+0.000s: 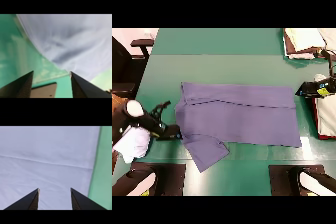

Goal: Fold the shirts.

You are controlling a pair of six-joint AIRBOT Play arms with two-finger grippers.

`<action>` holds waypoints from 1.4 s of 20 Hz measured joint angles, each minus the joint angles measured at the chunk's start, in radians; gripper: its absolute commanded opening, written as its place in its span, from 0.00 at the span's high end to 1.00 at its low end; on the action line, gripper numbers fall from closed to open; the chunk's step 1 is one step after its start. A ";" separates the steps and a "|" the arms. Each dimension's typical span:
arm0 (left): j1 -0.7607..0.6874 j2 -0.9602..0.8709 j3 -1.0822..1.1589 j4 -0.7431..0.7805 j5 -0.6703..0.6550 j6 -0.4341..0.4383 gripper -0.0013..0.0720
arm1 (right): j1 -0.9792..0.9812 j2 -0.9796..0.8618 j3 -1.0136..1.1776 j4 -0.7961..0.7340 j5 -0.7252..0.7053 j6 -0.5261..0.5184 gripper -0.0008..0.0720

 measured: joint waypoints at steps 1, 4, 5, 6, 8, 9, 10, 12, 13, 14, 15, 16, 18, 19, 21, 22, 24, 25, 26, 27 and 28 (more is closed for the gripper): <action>0.000 0.021 -0.048 -0.030 0.018 -0.005 0.25 | 0.001 0.005 -0.005 0.009 -0.007 0.000 0.37; 0.000 0.059 -0.166 -0.133 0.106 -0.006 0.25 | 0.003 0.013 -0.012 0.032 -0.024 0.000 0.37; 0.000 0.064 -0.192 -0.166 0.132 0.001 0.25 | 0.003 0.013 -0.013 0.036 -0.027 0.000 0.37; -0.002 0.069 -0.212 -0.203 0.154 0.009 0.25 | 0.003 0.014 -0.014 0.039 -0.029 0.000 0.37; -0.026 0.074 -0.238 -0.245 0.204 0.022 0.66 | 0.004 0.016 -0.014 0.043 -0.033 0.000 0.37; -0.044 0.075 -0.245 -0.258 0.230 0.027 0.85 | 0.004 0.016 -0.015 0.046 -0.034 0.000 0.37; -0.066 0.076 -0.249 -0.280 0.261 0.028 0.95 | 0.004 0.016 -0.015 0.047 -0.033 0.000 0.37; -0.100 0.078 -0.246 -0.305 0.271 0.035 0.95 | -0.005 0.016 -0.016 0.047 -0.014 -0.001 0.37; -0.109 0.078 -0.236 -0.309 0.271 0.039 0.95 | -0.021 0.017 -0.018 0.045 0.006 -0.001 0.37; -0.117 0.079 -0.219 -0.310 0.270 0.042 0.95 | -0.045 0.019 -0.029 0.044 0.029 -0.001 0.37; -0.123 0.079 -0.199 -0.304 0.260 0.042 0.95 | -0.077 0.024 -0.049 0.043 0.058 -0.001 0.37; -0.127 0.079 -0.175 -0.291 0.246 0.043 0.95 | -0.116 0.031 -0.079 0.040 0.075 -0.001 0.36; -0.132 0.079 -0.129 -0.268 0.228 0.045 0.95 | -0.218 0.049 -0.176 0.029 0.114 -0.001 0.09; -0.133 0.079 -0.110 -0.259 0.222 0.046 0.95 | -0.269 0.057 -0.229 0.024 0.127 -0.001 0.09; -0.135 0.079 -0.079 -0.248 0.213 0.047 0.95 | -0.374 0.067 -0.344 0.016 0.141 -0.001 0.10; -0.136 0.079 -0.070 -0.244 0.211 0.047 0.95 | -0.420 0.070 -0.400 0.018 0.146 -0.001 0.18; -0.136 0.079 -0.058 -0.239 0.208 0.048 0.95 | -0.478 0.074 -0.492 0.019 0.142 0.000 0.20; -0.136 0.079 -0.055 -0.236 0.204 0.048 0.95 | -0.494 0.075 -0.535 0.023 0.130 0.001 0.20; -0.137 0.079 -0.052 -0.236 0.204 0.048 0.95 | -0.500 0.075 -0.570 0.022 0.114 0.006 0.21; -0.137 0.079 -0.050 -0.235 0.204 0.048 0.95 | -0.500 0.076 -0.603 0.023 0.095 0.016 0.23; -0.136 0.079 -0.049 -0.234 0.204 0.048 0.95 | -0.491 0.076 -0.629 0.023 0.073 0.024 0.24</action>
